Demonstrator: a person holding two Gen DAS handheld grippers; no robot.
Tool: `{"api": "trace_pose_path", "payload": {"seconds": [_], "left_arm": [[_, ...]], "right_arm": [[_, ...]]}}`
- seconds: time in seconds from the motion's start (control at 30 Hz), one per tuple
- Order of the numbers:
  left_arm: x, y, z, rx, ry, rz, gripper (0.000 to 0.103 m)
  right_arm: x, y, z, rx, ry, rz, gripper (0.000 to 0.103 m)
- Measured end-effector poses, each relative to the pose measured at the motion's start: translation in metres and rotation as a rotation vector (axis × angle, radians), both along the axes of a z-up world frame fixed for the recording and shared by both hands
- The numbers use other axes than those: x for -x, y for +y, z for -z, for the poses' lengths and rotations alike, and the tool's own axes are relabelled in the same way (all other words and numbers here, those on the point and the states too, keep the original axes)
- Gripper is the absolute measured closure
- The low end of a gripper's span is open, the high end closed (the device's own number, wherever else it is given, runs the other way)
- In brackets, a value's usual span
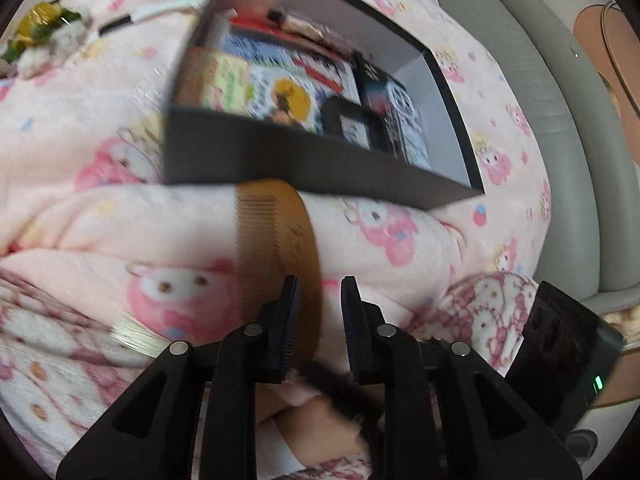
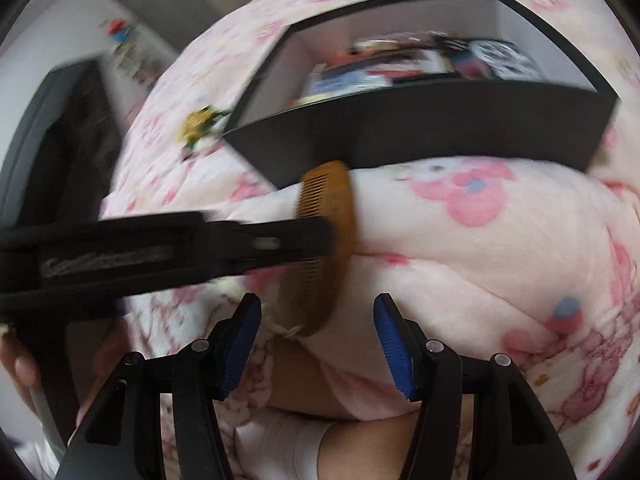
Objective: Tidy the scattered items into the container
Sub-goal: 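Carry the wooden comb in the left gripper toward the black box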
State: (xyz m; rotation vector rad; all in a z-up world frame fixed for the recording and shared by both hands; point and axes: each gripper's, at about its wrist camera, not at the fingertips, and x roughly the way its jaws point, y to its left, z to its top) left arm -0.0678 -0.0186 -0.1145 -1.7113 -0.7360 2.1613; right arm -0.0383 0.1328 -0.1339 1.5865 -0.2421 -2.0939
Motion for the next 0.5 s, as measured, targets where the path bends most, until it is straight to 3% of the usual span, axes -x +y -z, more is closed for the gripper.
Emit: {"api": "trace_pose_path", "payload": {"seconds": [0.1, 0.3, 0.4, 0.5], "left_arm": [[0.002, -0.017, 0.002, 0.052, 0.014, -0.043, 0.071], [0.002, -0.027, 0.033, -0.013, -0.093, -0.056, 0.069], [-0.001, -0.02, 0.033, -0.042, -0.097, -0.03, 0.069], [-0.003, -0.012, 0.028, -0.093, -0.104, -0.004, 0.069]], "right_arm": [[0.005, 0.002, 0.005, -0.009, -0.012, -0.009, 0.048], [0.0, -0.015, 0.011, -0.018, -0.003, -0.081, 0.049], [-0.001, -0.019, 0.008, -0.009, 0.023, -0.108, 0.068], [0.002, -0.013, 0.006, -0.019, 0.045, -0.086, 0.073]]}}
